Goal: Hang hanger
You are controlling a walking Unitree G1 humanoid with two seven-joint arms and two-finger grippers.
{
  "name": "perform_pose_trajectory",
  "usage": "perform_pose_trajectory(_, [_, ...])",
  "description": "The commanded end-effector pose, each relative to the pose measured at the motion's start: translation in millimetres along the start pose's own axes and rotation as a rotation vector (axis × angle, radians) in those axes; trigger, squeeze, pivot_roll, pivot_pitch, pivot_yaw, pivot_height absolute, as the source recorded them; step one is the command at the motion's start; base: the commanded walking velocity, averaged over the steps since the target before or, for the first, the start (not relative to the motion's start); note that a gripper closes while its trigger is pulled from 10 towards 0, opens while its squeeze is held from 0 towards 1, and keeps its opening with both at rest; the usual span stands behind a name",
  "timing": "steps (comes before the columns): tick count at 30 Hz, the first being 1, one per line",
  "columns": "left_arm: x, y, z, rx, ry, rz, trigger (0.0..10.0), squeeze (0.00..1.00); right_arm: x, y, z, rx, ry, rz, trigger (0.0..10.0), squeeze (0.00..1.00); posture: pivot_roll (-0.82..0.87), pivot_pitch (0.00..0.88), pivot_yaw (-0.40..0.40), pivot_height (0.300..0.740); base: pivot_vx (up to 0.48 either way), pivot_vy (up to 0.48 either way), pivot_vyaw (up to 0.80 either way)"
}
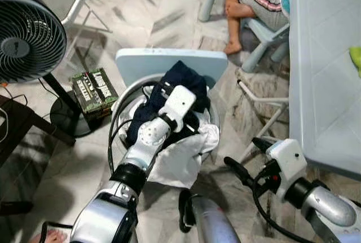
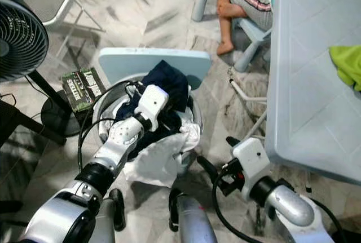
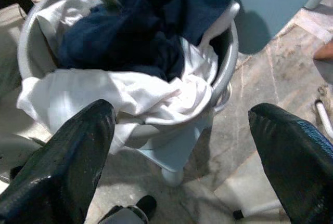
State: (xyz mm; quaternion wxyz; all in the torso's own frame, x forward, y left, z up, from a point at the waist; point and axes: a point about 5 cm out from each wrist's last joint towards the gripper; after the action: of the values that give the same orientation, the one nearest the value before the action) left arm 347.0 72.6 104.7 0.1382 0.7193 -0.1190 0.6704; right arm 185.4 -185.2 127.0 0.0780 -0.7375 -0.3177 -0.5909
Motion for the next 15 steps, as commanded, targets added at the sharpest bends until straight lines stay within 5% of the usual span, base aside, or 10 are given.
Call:
perform_pose_trajectory(1, [-24, -23.5, -13.3, 0.169, -0.095, -0.079, 10.0, 1.00, -6, -2.8, -0.6, 0.000, -0.023, 0.006, 10.0, 0.00, -0.18, 0.268, -0.095, 0.740, 0.000, 0.000, 0.00])
perform_pose_trajectory(7, [-42, -64.4, -32.2, 0.353, -0.173, -0.161, 10.0, 1.00, -6, -7.0, 3.2, 0.013, -0.012, 0.004, 10.0, 0.00, -0.17, 0.267, -0.097, 0.740, 0.000, 0.000, 0.00])
perform_pose_trajectory(15, [-56, -76.9, -39.7, 0.390, -0.283, -0.273, 10.0, 1.00, -6, -8.4, 4.6, 0.005, -0.009, 0.004, 10.0, 0.00, -0.18, 0.270, -0.090, 0.740, 0.000, 0.000, 0.00])
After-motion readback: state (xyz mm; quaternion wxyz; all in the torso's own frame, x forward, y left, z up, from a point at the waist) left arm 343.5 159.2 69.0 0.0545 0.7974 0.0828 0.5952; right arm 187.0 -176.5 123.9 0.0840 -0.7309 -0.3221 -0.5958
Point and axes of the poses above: a point about 5 cm out from each wrist's last joint towards the gripper, its own z axis pointing out of the wrist towards the gripper, its own x axis along the axis of the wrist's last joint, y = z × x, and after that the axes turned 9 degrees about -z, right-handed
